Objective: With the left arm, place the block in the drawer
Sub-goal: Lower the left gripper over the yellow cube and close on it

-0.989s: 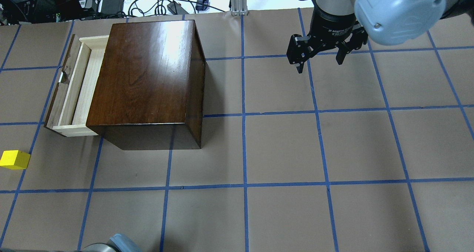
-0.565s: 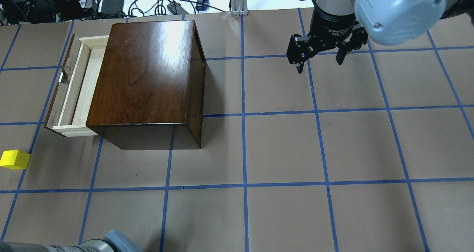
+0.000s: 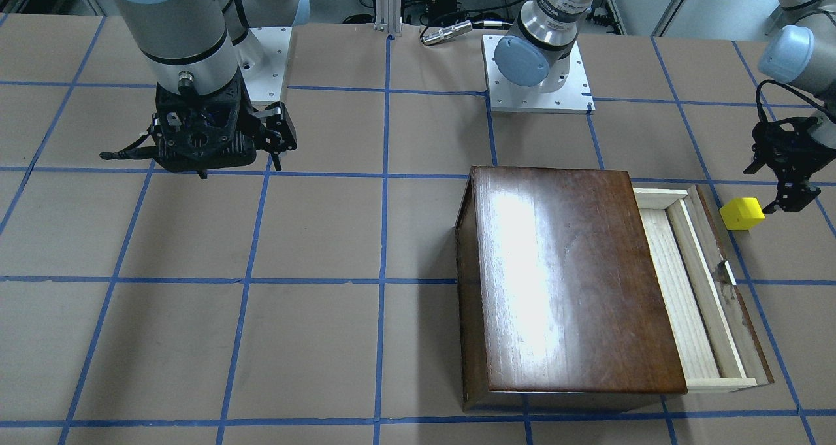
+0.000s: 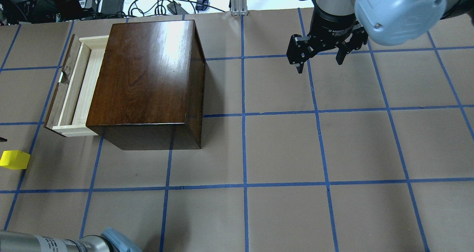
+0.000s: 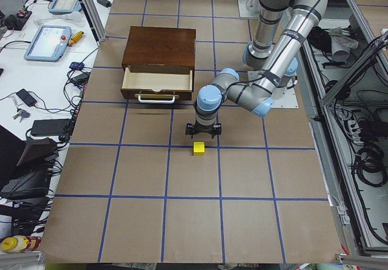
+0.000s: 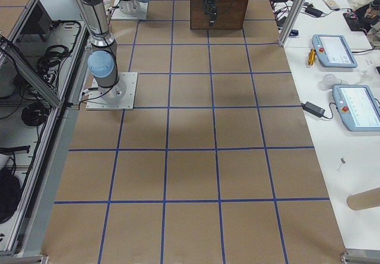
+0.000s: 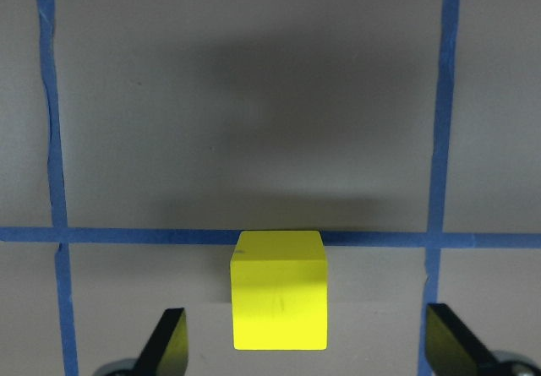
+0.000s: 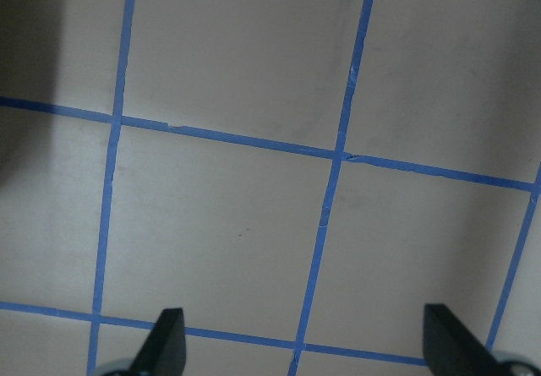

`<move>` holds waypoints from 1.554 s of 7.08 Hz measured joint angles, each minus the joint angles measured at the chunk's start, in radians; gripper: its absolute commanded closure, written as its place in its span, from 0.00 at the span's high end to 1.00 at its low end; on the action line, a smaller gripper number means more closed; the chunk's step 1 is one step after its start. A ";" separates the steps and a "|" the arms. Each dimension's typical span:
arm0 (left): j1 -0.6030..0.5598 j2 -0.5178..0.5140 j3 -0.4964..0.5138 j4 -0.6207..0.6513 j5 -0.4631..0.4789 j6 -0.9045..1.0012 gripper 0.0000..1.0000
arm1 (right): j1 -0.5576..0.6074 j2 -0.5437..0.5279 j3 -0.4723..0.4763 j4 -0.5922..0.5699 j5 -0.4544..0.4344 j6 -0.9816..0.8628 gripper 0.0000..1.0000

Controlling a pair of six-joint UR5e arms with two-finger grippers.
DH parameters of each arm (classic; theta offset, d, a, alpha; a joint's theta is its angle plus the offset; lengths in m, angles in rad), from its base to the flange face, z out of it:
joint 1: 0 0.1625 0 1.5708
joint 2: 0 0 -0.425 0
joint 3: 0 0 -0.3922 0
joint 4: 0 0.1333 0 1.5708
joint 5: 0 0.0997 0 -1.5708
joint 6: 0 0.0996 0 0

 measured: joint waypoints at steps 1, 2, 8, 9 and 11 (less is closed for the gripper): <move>0.001 -0.021 0.000 0.018 0.000 0.006 1.00 | 0.000 0.000 0.000 0.000 0.000 0.000 1.00; 0.005 -0.041 -0.001 0.029 -0.001 0.012 1.00 | 0.000 0.000 0.000 0.000 0.000 0.000 1.00; 0.027 -0.132 -0.002 0.089 -0.002 0.037 1.00 | 0.000 0.000 0.000 0.000 -0.001 -0.001 1.00; 0.028 -0.142 -0.002 0.098 -0.002 0.038 1.00 | 0.000 0.000 0.000 0.000 -0.001 -0.001 1.00; 0.028 -0.155 -0.002 0.109 -0.003 0.037 0.87 | 0.000 0.000 0.000 0.000 0.000 0.000 1.00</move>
